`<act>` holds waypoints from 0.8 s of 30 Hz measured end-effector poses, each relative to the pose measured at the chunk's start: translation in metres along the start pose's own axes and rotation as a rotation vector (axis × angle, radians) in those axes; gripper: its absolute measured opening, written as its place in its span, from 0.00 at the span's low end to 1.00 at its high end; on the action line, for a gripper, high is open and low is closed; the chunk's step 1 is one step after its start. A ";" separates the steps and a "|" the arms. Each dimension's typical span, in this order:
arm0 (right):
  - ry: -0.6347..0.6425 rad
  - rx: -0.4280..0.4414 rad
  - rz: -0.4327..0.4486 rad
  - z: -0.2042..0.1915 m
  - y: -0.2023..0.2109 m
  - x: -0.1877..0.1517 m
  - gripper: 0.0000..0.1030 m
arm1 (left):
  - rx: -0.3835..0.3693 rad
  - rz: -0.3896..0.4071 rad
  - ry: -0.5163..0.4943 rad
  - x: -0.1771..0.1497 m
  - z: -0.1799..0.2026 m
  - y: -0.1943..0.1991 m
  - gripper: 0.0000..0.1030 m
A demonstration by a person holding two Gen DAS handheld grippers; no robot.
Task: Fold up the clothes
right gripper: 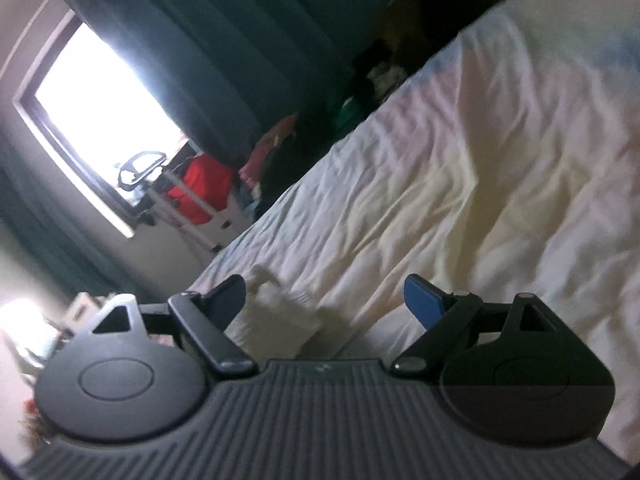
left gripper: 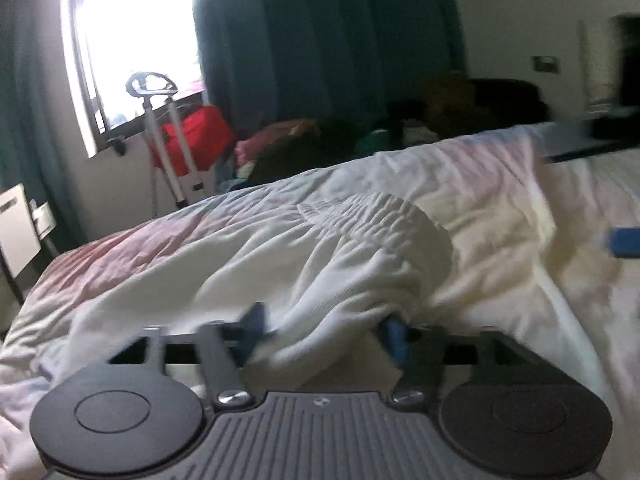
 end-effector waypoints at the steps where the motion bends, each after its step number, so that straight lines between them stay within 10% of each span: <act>1: -0.001 0.012 -0.018 -0.003 -0.002 -0.004 0.85 | -0.021 0.004 -0.010 -0.007 -0.007 0.013 0.84; 14: -0.095 0.224 -0.268 -0.054 -0.038 -0.068 0.86 | 0.105 -0.056 0.106 -0.085 -0.158 0.116 0.91; 24: -0.347 0.170 -0.302 -0.034 -0.083 -0.088 0.87 | 0.111 -0.076 0.270 -0.097 -0.196 0.110 0.91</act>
Point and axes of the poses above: each gripper's, at about its wrist camera, not at the fingertips, and y roughly against the way its jaws point, z to its right, x to its top, the point moved 9 cm from there along -y, roughly the way its jaws point, and after that the axes turned 5 degrees about y, right-handed, at the moved point
